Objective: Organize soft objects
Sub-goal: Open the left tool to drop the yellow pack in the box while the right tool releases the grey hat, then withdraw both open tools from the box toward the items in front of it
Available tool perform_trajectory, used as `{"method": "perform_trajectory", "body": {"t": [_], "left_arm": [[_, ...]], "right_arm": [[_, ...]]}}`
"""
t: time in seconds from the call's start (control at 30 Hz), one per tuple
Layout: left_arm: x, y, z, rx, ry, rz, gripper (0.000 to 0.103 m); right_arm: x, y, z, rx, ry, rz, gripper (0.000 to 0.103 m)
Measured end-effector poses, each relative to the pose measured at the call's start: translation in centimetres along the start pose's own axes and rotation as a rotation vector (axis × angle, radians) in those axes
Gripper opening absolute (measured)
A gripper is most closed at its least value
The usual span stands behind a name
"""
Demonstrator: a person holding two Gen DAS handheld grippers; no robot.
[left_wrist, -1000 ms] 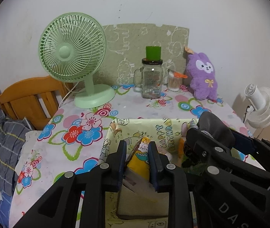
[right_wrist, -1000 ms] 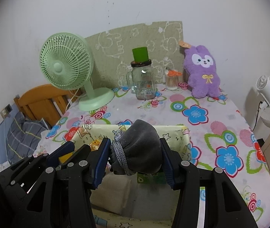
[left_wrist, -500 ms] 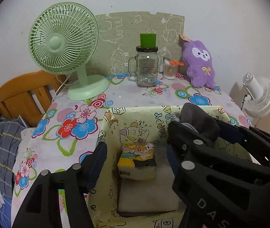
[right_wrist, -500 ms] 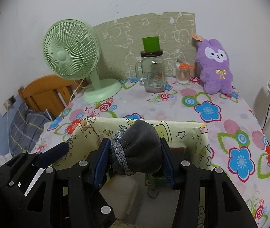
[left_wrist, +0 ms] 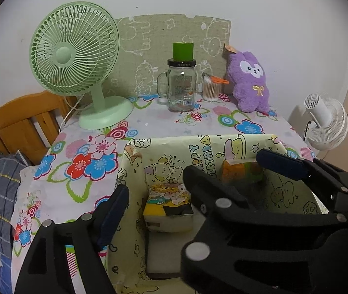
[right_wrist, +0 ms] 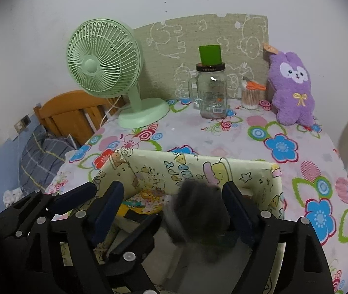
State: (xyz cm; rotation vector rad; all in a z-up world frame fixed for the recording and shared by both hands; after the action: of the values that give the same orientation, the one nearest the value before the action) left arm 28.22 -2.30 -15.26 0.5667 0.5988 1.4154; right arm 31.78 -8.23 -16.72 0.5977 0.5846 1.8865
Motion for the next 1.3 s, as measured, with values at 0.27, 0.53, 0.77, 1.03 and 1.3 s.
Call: {"method": "perform_trajectory", "body": {"t": [0.27,0.53,0.77,1.03,1.3], "left_arm": [[-0.5,1.3,0.2,-0.024,-0.018,0.014,0.088],[-0.8,3.0,0.1,-0.045,-0.008,-0.002,0.094],[-1.2,5.0,0.1,-0.079,-0.014,-0.002,0.097],[-1.7,7.5,0.1,-0.119,-0.022,-0.008,0.101],[-2.4,9.9,-0.3,-0.153,-0.029,-0.024,0.103]], "right_arm": [[-0.1,1.4,-0.2,-0.015,-0.019,0.0,0.091],[0.2,3.9,-0.1,-0.047,-0.017,-0.005,0.092],[0.6,6.2,-0.2,-0.075,-0.017,-0.028,0.092],[1.0,9.1,-0.2,-0.114,-0.014,-0.074,0.098],[1.3,11.8,-0.7,-0.125,-0.018,-0.118,0.102]]}}
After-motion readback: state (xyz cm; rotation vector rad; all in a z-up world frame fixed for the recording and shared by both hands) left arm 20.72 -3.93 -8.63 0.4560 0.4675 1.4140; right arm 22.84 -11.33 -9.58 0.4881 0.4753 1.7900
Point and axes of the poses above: each gripper's, at about its wrist camera, not at the fingertips, and y roughly against the way its jaws point, x to its left, z to its top, the point moved 8 cm from there along -y, roughly the way its jaws point, and after that the axes turned 4 degrees about y, right-handed, at the moved point
